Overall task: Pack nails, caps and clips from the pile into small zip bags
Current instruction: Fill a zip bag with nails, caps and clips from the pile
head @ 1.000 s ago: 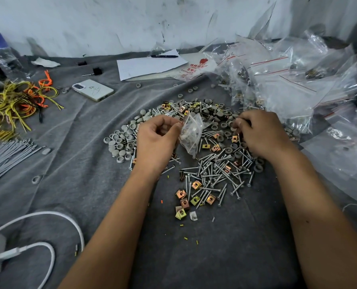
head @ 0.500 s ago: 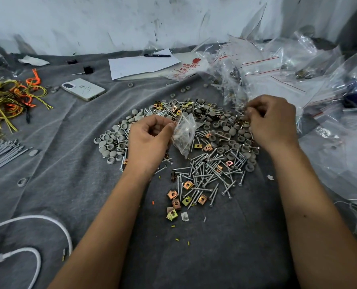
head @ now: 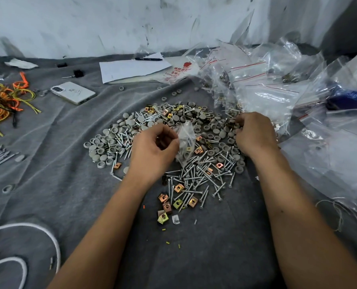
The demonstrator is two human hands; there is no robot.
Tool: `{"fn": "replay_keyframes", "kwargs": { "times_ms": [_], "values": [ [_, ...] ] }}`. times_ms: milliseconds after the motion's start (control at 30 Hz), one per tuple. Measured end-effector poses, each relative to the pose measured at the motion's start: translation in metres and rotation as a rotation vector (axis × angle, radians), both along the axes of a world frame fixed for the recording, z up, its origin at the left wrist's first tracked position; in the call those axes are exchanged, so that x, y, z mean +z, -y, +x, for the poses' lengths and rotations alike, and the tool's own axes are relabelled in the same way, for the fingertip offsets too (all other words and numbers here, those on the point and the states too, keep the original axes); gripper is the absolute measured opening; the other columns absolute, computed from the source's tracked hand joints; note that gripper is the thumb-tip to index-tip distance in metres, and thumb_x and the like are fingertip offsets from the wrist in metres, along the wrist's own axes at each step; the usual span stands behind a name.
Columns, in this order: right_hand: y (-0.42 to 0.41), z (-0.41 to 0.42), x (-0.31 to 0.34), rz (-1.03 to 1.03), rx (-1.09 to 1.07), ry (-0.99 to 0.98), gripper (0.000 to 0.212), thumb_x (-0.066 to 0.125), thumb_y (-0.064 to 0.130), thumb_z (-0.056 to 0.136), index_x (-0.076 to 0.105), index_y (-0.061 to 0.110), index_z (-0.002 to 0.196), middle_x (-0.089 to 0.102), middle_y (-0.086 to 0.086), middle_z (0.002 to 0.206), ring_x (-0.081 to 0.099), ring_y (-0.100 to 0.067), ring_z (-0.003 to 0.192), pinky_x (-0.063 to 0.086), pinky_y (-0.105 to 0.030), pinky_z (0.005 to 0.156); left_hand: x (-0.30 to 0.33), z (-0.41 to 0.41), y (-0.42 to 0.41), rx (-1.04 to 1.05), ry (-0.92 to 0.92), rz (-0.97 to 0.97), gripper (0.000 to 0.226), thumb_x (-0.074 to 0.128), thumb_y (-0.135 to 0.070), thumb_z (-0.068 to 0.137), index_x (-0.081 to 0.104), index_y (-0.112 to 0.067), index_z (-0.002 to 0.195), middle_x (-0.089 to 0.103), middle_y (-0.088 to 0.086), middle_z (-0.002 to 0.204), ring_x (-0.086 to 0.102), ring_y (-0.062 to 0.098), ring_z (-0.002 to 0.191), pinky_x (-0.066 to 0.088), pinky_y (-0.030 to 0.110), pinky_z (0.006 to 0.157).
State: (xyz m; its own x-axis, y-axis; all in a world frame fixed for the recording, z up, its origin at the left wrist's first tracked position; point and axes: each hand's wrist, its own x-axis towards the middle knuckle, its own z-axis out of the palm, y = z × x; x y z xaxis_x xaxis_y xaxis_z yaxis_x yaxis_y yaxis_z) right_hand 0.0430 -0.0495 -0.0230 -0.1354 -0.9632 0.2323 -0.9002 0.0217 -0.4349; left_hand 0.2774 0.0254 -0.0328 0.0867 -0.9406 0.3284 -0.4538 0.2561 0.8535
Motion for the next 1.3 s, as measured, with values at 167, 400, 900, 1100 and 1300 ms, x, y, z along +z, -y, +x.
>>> {"fn": "replay_keyframes", "kwargs": {
  "times_ms": [167,400,900,1100,1300],
  "values": [
    [-0.002,0.002,0.002,0.005,-0.014,0.076,0.022,0.074,0.014,0.092,0.076,0.017,0.114,0.075,-0.006,0.114,0.069,-0.027,0.105,0.055,-0.040,0.095,0.000,0.000,0.000,0.006,0.019,0.012,0.006,0.074,-0.008,0.092,0.069,-0.011,0.090,0.070,0.006,0.077,0.064,0.022,0.065,0.056,0.045,0.061],
    [-0.004,0.003,0.002,0.055,0.157,0.238,0.023,0.085,0.025,0.084,0.072,0.023,0.102,0.067,0.013,0.086,0.063,-0.003,0.079,0.045,-0.023,0.073,0.003,-0.001,-0.002,0.004,0.015,0.015,0.005,0.074,-0.008,0.092,0.069,-0.009,0.091,0.070,0.009,0.079,0.066,0.032,0.069,0.058,0.051,0.063],
    [0.009,0.011,-0.009,-0.084,-0.080,-0.013,0.009,0.071,0.016,0.095,0.074,0.007,0.097,0.072,-0.011,0.102,0.063,-0.025,0.089,0.042,-0.030,0.074,-0.001,0.001,0.001,0.000,-0.061,0.042,0.008,0.072,-0.004,0.092,0.068,-0.012,0.090,0.068,0.005,0.075,0.062,0.020,0.063,0.054,0.036,0.058],
    [0.006,0.006,-0.011,-0.030,0.040,0.007,0.011,0.072,0.018,0.094,0.071,0.010,0.102,0.071,-0.008,0.106,0.066,-0.027,0.098,0.051,-0.038,0.087,0.001,0.000,0.000,0.002,-0.057,0.038,0.009,0.071,-0.005,0.093,0.069,-0.012,0.087,0.068,0.004,0.070,0.065,0.025,0.061,0.056,0.043,0.059],
    [-0.009,0.013,0.007,-0.210,0.310,0.398,0.017,0.086,0.016,0.081,0.075,0.017,0.094,0.070,0.011,0.082,0.065,-0.002,0.074,0.051,-0.014,0.067,0.002,-0.001,0.000,0.019,-0.056,0.030,0.012,0.071,-0.006,0.094,0.071,-0.012,0.084,0.070,0.008,0.071,0.069,0.033,0.066,0.057,0.041,0.060]
  ]
}}
